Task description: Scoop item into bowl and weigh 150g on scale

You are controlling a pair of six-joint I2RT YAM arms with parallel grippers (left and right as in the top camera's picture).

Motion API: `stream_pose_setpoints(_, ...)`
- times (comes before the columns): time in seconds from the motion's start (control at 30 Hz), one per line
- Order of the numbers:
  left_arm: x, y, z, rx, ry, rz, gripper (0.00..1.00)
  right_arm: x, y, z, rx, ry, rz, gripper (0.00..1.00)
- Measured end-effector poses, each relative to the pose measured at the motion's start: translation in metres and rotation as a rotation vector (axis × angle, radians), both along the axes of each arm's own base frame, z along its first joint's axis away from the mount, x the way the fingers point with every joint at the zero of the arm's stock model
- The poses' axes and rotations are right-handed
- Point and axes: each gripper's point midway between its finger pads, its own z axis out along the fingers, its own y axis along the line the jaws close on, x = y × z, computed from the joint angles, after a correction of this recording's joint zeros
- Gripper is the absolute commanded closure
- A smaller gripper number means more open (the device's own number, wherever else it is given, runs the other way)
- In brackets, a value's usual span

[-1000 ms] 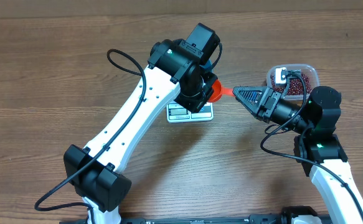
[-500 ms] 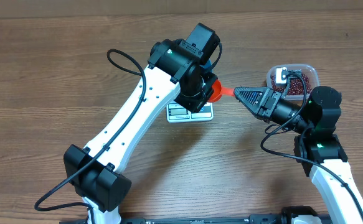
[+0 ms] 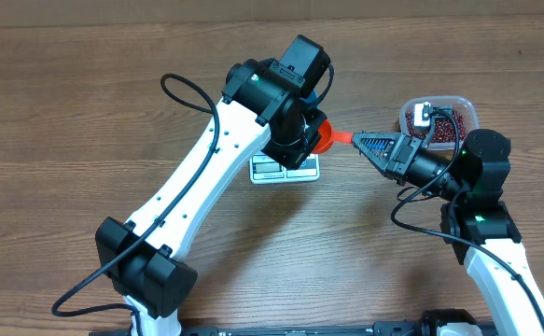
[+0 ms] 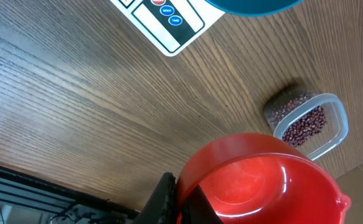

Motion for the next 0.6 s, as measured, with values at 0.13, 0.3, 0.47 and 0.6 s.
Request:
stream_pose_setpoints(0.13,0.0,-0.0001,-0.0002,0.001,0.0,0.0,0.91,0.0001,-0.0001,-0.0002,0.0,0.001,-0.001,0.96)
stream_pose_setpoints(0.3,-0.0021,-0.0027,0.0001,-0.001,0.001,-0.004,0.0,-0.0006,0.0007,0.0001,0.001,0.0,0.004,0.96)
stream_pose_setpoints(0.47,-0.0068,-0.002,-0.0012,0.012,0.013,-0.009,0.01,0.0004,-0.0004,-0.0001,-0.001,0.0,-0.003,0.96)
stream_pose_setpoints(0.6,-0.0094,-0.0001,-0.0021,0.017,0.025,-0.015,0.01,-0.0002,0.0001,0.0001,0.0,0.0,0.001,0.96)
